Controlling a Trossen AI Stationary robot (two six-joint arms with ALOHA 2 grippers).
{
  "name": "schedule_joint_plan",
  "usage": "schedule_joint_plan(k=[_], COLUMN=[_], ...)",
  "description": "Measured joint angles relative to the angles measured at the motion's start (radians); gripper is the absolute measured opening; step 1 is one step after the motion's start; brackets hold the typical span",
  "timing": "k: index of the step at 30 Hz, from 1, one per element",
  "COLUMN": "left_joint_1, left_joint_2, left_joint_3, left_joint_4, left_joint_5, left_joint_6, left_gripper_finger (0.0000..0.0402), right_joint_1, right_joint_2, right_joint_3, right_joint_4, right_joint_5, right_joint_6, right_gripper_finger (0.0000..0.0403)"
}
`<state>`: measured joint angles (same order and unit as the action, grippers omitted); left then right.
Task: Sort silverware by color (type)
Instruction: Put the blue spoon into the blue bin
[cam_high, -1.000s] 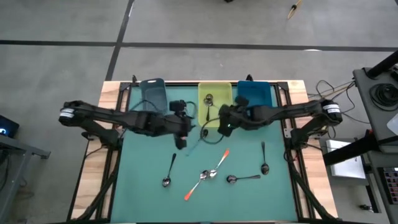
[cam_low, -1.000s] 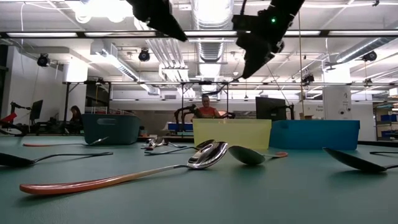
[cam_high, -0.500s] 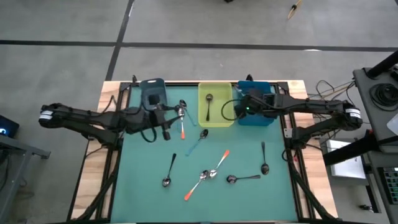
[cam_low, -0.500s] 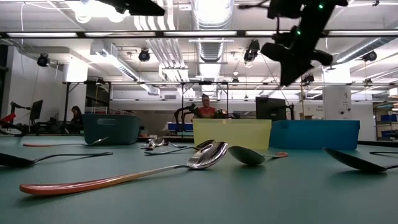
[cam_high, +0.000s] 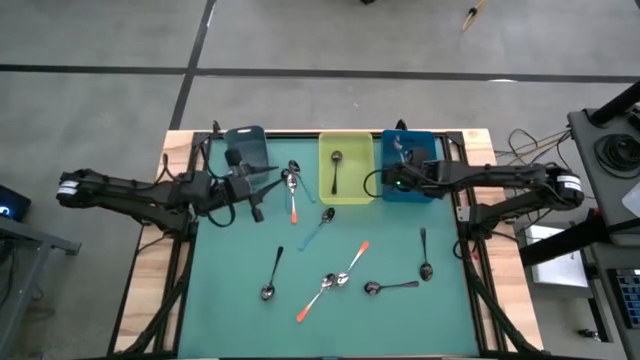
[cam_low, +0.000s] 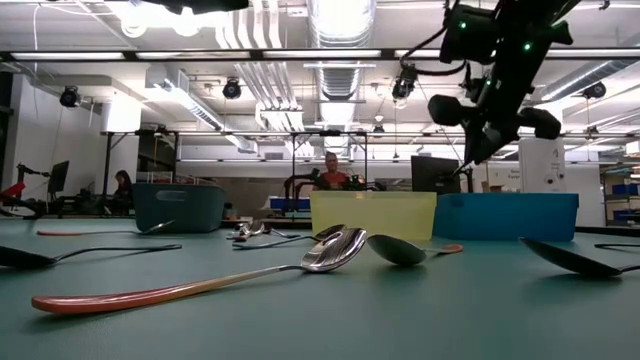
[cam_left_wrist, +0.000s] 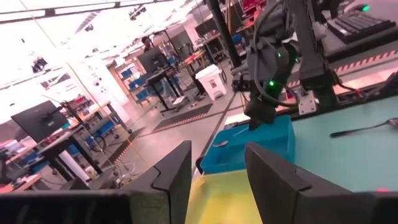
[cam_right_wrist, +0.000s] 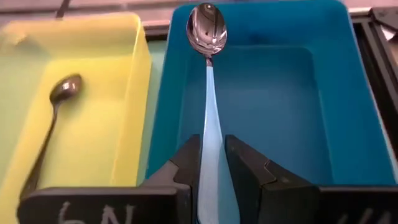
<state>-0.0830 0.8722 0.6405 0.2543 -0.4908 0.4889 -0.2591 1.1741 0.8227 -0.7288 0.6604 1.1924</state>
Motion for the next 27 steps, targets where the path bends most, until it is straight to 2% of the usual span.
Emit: schedule_joint_plan(k=[5,10,20,27], left_joint_1=[0.0,0.0,0.0,0.002], left_joint_2=[0.003,0.001,-0.007,-0.007], left_joint_3=[-0.003,-0.004,-0.009,-0.009], left_joint_4=[-0.002,-0.011,-0.017,-0.018], left_joint_5=[0.0,0.0,-0.069,-0.077], left_joint_6=[0.001,0.001,0.008,0.008], left_gripper_finger=[0.0132,0.0132,0.0132,0.0132], right_joint_1=[-0.032,-0.078,-0.128,-0.141], right_joint_2=[0.041,0.088,0.16,0.238], right_joint_3=[0.002,0.003,0.004,0.004], right_joint_4=[0.012,0.013,0.079,0.126], right_joint_5=[0.032,-0.02,-0.031,-0.032], right_joint_6=[0.049,0.05,0.054,0.051], right_gripper_finger=[0.0051,0.0051,0.0052,0.0052])
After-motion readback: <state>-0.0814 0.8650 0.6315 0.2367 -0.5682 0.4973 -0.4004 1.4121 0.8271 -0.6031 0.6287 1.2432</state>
